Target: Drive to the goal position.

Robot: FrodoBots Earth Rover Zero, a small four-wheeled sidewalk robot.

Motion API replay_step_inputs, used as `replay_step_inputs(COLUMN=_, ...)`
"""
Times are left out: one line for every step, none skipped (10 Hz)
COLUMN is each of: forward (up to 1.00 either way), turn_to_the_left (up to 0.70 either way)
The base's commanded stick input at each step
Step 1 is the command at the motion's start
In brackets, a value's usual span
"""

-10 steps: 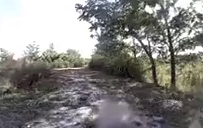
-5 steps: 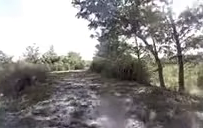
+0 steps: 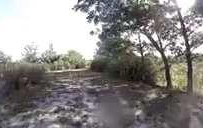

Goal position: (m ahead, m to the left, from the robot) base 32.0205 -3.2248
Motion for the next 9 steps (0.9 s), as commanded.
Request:
replay_step_inputs(forward=0.85, turn_to_the_left=0.34)
replay_step_inputs(forward=0.85, turn_to_the_left=0.34)
replay_step_inputs(forward=0.85, turn_to_the_left=0.00)
replay_step_inputs(forward=0.85, turn_to_the_left=0.00)
replay_step_inputs(forward=0.85, turn_to_the_left=0.00)
replay_step_inputs(forward=0.85, turn_to_the_left=0.00)
replay_step_inputs(forward=0.85, turn_to_the_left=0.00)
replay_step_inputs(forward=0.85, turn_to_the_left=0.00)
replay_step_inputs(forward=0.85, turn_to_the_left=0.00)
